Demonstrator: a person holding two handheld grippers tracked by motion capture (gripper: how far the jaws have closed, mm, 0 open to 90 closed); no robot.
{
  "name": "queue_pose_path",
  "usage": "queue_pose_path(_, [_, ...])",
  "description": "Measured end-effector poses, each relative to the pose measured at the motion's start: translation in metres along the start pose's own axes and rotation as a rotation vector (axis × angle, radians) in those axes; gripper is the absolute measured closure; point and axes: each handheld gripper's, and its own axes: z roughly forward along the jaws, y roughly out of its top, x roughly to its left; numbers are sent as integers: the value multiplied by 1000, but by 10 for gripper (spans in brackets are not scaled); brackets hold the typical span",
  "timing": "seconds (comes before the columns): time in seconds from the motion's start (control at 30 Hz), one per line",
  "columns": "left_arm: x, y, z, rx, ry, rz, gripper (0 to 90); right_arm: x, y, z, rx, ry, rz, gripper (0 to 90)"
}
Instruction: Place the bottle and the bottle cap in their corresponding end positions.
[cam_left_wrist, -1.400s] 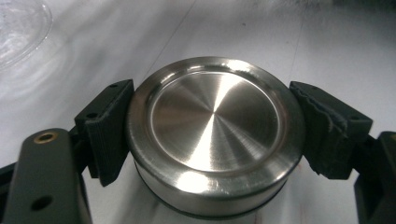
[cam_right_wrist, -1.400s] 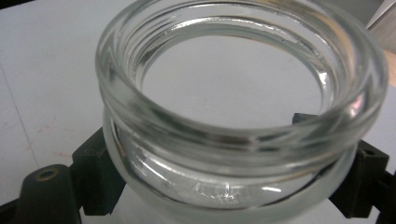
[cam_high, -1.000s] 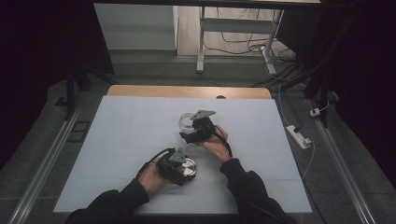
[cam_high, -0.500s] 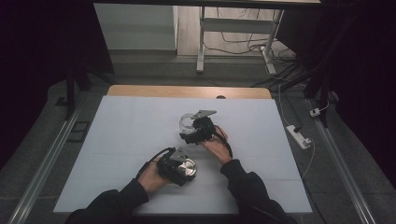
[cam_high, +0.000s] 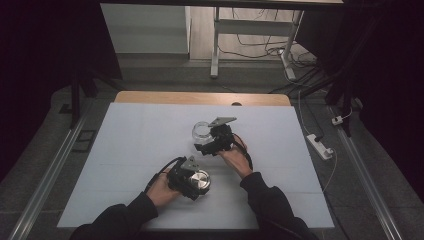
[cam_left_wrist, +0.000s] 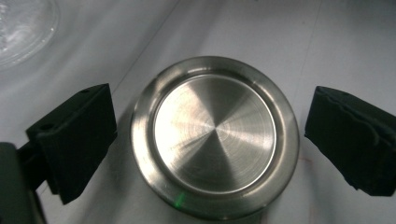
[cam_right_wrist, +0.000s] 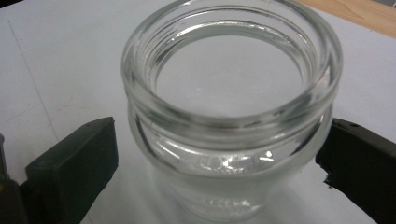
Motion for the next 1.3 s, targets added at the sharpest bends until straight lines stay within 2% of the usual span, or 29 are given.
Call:
queue_pose_path(0.13, [2,-1,-7,-31,-22,-35,0,0,1,-6,-6,1,12,0])
queue_pose_path(0.43, [6,-6,-30,-92,-67,-72,0,1,0,-21,-25,4,20,0])
queue_pose_path(0.63, [7,-9,-50,-139,-41,-82,0,5,0,-34,-43,-6,0,0])
queue_pose_path(0.8, [8,-11,-61,-161,-39,-91,0,11,-1,-43,-41,-19,-20,0])
queue_pose_path(0.97, [7,-13,-68,-173,-25,-93,0,16,-3,-52,-56,-10,-20,0])
queue_pose_path(1.1, [8,-17,-74,-179,-47,-100,0,22,-3,-58,-65,-2,-26,0])
queue_pose_path(1.3, [11,-25,-86,-208,-58,-121,0,31,-6,-65,-61,14,-25,0])
